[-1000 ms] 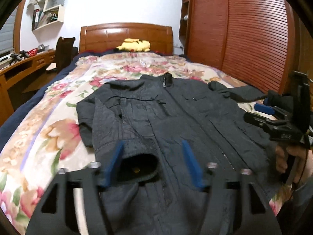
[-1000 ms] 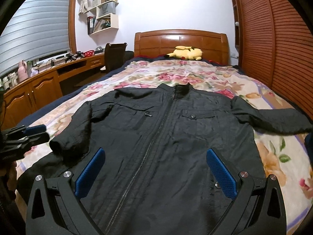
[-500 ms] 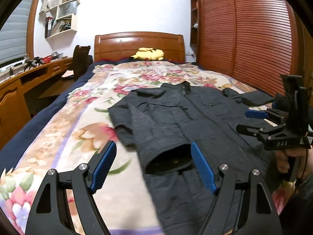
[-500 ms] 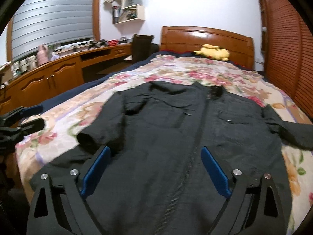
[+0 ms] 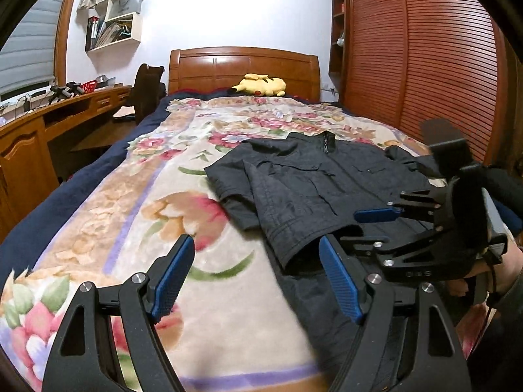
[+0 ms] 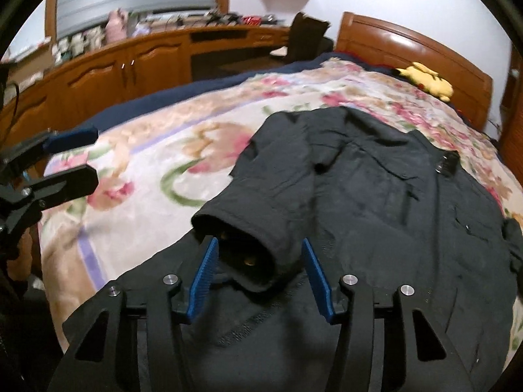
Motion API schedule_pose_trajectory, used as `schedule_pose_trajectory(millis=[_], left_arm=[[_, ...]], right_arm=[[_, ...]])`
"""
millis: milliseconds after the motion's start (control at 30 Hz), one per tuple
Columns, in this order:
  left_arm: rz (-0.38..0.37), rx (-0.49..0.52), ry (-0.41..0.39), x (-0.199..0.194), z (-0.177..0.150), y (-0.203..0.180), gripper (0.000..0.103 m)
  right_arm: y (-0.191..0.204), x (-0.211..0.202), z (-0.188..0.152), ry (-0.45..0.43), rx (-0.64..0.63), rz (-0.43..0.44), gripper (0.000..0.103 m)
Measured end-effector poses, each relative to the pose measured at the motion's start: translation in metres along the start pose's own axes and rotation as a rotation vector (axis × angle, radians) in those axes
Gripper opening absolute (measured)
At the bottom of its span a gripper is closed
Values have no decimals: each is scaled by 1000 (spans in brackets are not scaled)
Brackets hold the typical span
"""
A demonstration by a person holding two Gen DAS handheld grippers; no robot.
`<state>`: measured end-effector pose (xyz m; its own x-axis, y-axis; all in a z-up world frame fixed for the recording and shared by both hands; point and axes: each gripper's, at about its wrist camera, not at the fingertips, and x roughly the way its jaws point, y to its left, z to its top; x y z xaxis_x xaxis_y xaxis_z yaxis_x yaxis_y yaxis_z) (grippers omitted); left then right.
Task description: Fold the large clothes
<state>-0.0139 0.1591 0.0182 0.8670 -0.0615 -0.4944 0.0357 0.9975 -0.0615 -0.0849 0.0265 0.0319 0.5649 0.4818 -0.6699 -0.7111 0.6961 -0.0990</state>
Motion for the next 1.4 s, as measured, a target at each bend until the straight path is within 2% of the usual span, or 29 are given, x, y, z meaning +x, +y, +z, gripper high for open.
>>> schedule_pose_trajectory(millis=[100,167,267,467,567,767,867,1000,1167,1200,1233,1267,1300,1333,1367,1400], left_arm=[[-3,-5,-2,-1,-1,2,79],[-5,-7,-1,-1,-2,3,79],[-11,-7,2,-1,-4,3,79],[-45,-18,9,4,-8,-4,79],[-60,-2,11,6,-9,-13,79],[-85,16,-6,3,-5,-28,79],[-99,29,-15,2,-2,-36,79],[-108,24,-20,4,1,-39,79],[-106,20,-20,5,2,-41,79],[-105,20,-19,5,2,-41,79],[-103,20,-19,5,3,-40,79],[-99,18,-19,6,2,-38,79],[-96,16,-18,6,1,-38,79],[-94,13,-16,7,1,-36,79],[-90,9,-13,8,0,-34,79],[-87,6,-11,8,0,-32,79]], right_arm=[[2,10,6,30,-20,-42,34],[-5,18,9,63,-12,-87,15],[-9,17,12,56,-8,-93,6],[-25,-18,17,-85,41,-144,3],[-42,-44,5,-152,71,-201,3],[-90,-85,-33,-195,160,-345,1],[-113,-96,-52,-176,203,-422,1],[-127,-88,-68,-118,226,-419,1],[-118,-74,-61,-130,202,-306,1],[-122,-71,-60,-130,195,-280,2],[-119,-66,-56,-124,183,-249,9],[-118,-63,-53,-119,167,-219,23],[-115,-62,-55,-118,148,-198,33],[-111,-58,-53,-116,129,-180,53],[-105,-55,-52,-115,109,-163,64],[-104,-49,-48,-113,90,-144,65]])
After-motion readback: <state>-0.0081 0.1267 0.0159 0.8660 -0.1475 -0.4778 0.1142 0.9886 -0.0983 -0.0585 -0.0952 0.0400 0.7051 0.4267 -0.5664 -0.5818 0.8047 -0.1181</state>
